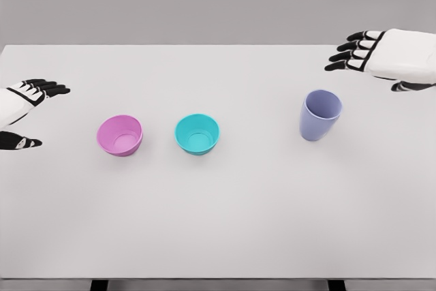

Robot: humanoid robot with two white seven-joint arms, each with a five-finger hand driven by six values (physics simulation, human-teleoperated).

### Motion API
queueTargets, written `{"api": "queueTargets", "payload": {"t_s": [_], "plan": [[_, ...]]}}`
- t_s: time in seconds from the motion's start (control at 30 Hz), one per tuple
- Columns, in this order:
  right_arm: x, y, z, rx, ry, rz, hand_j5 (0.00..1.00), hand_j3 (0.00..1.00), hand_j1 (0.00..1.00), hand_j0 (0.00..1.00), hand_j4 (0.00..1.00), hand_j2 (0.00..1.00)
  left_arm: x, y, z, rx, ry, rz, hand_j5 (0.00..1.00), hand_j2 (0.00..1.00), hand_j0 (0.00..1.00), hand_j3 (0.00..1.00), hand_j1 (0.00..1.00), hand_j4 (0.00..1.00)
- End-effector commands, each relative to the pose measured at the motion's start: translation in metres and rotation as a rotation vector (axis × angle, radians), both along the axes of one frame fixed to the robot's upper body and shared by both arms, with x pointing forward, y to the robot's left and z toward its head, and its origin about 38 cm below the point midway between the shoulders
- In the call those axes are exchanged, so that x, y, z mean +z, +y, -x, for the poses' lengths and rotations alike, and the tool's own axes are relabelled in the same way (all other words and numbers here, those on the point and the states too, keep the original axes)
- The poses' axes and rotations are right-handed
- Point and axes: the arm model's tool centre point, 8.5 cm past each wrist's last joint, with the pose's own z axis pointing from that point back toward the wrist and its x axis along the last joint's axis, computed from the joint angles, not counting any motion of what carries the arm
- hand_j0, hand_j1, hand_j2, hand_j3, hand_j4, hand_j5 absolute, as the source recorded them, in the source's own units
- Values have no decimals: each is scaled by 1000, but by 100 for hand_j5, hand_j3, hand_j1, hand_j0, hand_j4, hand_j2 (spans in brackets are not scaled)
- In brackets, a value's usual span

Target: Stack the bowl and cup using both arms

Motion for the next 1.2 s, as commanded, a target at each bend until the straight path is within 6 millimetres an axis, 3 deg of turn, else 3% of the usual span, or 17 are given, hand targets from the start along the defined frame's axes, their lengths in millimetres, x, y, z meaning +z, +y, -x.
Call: {"api": "queueTargets", "payload": {"t_s": [0.0,0.07,0.17,0.27,0.4,0.5,0.57,0.7,0.8,0.9,1.03,1.17], "plan": [[4,1,0,0,-11,-10,100,100,100,100,100,100,0,1,0,3,0,0,100,100,100,100,100,100],[15,-3,1,-10,-42,-35,100,100,100,100,100,100,1,1,0,3,-1,-1,100,100,100,100,100,100],[12,10,-3,19,-48,-87,100,100,100,100,100,100,-3,0,0,4,0,-35,100,100,100,100,100,100],[15,1,-7,-10,-51,-97,100,100,100,100,100,100,8,1,-3,-4,-21,-58,100,100,100,100,100,100],[11,-4,-7,-25,-40,-94,100,100,100,100,100,100,31,-7,-20,-77,121,-234,100,100,100,100,100,100],[6,-14,-8,-54,-19,-80,100,100,100,100,100,100,52,-43,-31,-195,80,-188,100,100,100,100,100,100],[-16,-22,-8,-83,32,-79,100,100,100,100,100,100,54,-81,-45,-317,102,-178,100,100,100,100,100,100],[-11,-21,-6,-77,19,-83,100,100,100,100,100,100,55,-118,-48,-466,238,-145,100,100,100,100,100,100],[-9,-24,-7,-85,16,-84,100,100,100,100,100,100,63,-123,-58,-381,313,-132,100,100,100,100,100,100],[-9,-24,-7,-84,17,-84,100,100,100,100,100,100,51,-122,-64,-251,402,-119,100,100,100,100,100,100],[-10,-22,-7,-82,17,-87,100,100,100,100,100,100,59,-128,-59,-258,411,-90,100,100,100,100,100,100],[-11,-23,-7,-82,20,-84,100,100,100,100,100,100,48,-123,-63,-153,461,-106,100,100,100,100,100,100]]}}
